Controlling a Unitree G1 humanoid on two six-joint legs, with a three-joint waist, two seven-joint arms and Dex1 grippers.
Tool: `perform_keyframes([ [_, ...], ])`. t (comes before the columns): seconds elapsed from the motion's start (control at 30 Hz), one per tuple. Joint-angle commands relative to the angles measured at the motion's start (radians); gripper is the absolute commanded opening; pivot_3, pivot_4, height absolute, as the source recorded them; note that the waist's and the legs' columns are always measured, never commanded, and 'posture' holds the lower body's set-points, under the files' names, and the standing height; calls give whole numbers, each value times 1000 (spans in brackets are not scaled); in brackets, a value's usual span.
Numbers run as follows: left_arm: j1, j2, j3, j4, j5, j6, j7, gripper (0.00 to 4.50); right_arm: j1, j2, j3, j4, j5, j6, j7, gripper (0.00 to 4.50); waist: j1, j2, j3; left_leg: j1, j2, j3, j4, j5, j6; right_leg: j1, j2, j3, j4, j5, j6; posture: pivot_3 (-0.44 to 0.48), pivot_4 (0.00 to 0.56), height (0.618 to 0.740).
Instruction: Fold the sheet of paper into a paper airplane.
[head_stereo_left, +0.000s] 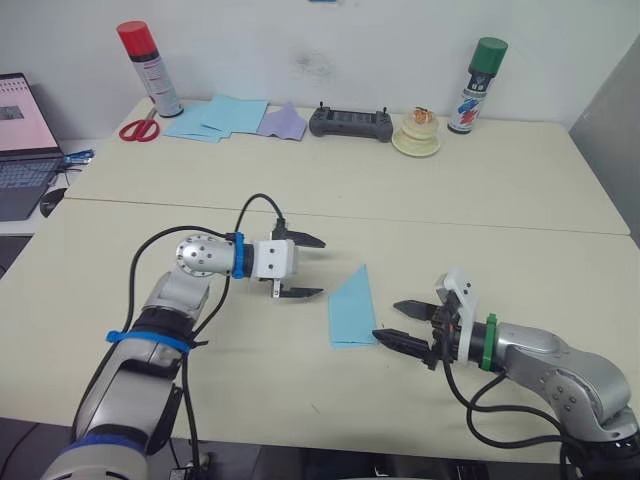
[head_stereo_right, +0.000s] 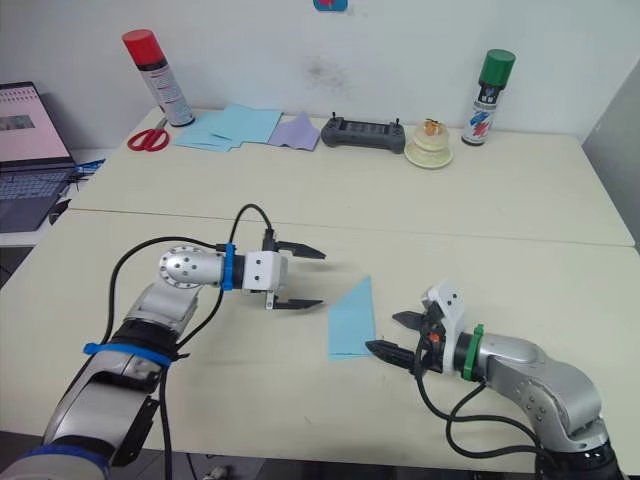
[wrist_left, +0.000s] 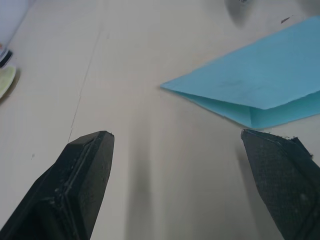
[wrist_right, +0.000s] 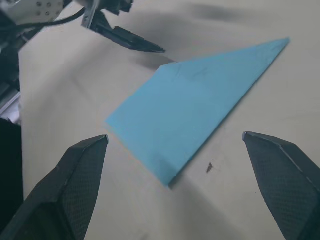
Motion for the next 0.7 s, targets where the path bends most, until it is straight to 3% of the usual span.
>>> perform_keyframes([
  [0.03, -49, -17, -18, 95, 19, -105, -20, 4463, 25, 1, -21, -52, -1, -40, -11, 4500, -3, 0, 0, 0, 0, 1, 0, 0, 0, 0, 1, 0, 0, 0, 0, 0, 150, 740],
  [0.57, -149, -131, -60, 247, 30, -301, -91, 4463, 119, 16, -41, -95, -5, -83, -99, 4500, 1, 0, 0, -1, 0, 0, 5, 0, 0, -1, 3, 0, 8, 0, 0, 0, 150, 740],
  [0.7, -167, -141, -80, 282, 56, -391, -86, 3590, 131, -6, -66, -70, -6, -101, -79, 4500, 0, 0, 0, 1, 0, 1, 8, 0, 0, -1, 4, 0, 13, 0, 0, 0, 150, 740],
])
